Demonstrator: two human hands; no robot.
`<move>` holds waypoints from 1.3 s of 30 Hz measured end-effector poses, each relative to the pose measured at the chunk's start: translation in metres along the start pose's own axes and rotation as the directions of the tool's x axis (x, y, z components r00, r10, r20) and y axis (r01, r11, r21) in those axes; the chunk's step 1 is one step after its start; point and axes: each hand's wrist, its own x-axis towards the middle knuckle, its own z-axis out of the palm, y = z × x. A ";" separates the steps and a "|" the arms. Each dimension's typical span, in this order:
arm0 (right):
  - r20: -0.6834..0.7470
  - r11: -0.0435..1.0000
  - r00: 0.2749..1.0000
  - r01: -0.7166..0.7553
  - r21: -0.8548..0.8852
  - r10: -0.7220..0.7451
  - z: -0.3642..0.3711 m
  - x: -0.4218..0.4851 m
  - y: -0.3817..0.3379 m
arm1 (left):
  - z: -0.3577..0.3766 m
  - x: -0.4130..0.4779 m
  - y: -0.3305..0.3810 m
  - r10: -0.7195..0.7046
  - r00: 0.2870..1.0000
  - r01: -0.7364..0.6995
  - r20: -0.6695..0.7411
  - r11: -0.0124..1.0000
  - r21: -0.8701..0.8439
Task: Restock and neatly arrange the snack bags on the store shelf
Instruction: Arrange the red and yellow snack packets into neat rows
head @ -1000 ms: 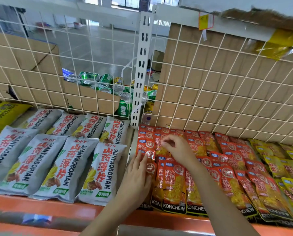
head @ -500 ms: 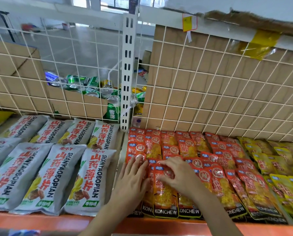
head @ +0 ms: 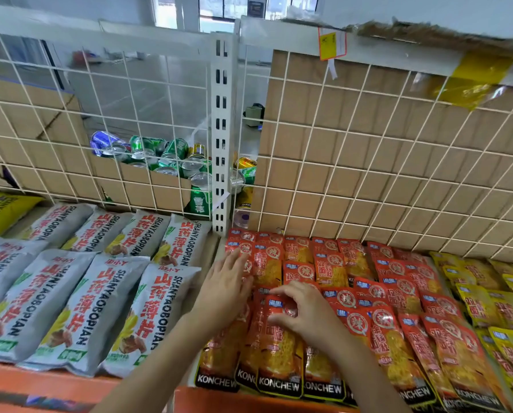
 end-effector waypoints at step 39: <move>-0.043 0.979 0.999 0.029 0.201 -0.021 -0.004 0.001 0.003 | 0.000 0.006 -0.012 0.112 0.982 -0.127 -0.150 0.988 -0.092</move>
